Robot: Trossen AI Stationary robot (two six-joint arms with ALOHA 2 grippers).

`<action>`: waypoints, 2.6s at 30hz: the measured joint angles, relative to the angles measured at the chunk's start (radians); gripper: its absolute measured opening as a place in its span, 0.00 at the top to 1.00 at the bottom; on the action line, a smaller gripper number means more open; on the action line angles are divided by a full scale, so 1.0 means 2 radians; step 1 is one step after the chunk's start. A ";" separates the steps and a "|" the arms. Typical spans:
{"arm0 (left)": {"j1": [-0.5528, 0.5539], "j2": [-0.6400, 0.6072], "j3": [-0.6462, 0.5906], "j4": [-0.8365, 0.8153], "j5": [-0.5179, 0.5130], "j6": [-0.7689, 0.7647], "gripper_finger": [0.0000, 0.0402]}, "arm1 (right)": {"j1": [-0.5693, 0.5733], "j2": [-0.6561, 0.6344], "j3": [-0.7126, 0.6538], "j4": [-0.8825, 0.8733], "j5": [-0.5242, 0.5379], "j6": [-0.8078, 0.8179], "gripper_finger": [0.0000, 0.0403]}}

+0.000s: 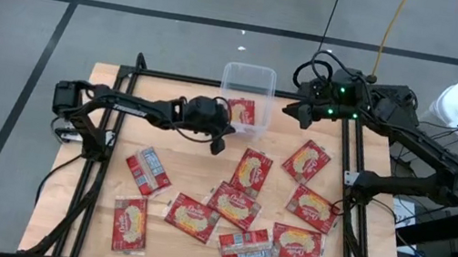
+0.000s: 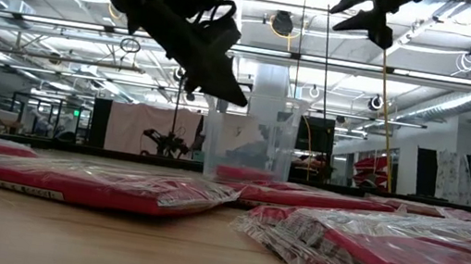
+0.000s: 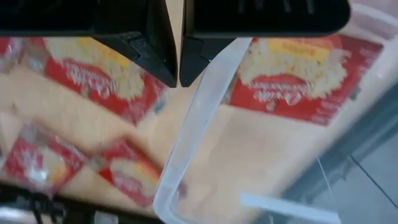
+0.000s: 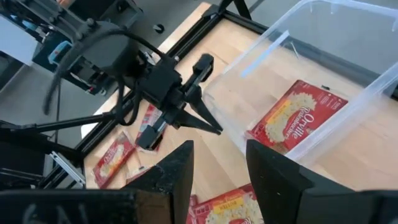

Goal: Sort popcorn bags into baskets
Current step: Adjust the transparent container, then put the red popcorn bag into the transparent container

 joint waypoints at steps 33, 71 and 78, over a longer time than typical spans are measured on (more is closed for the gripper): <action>0.016 -0.229 0.001 -0.221 0.066 -0.153 0.94 | 0.005 0.005 0.000 -0.101 0.118 0.004 0.65; -0.209 -0.177 -0.001 -0.227 -0.102 -0.461 0.94 | 0.166 0.001 -0.331 0.099 0.132 -0.317 0.34; -0.247 -0.160 0.001 -0.170 -0.150 -0.487 0.94 | 0.144 0.036 -0.368 0.156 0.132 -0.360 0.34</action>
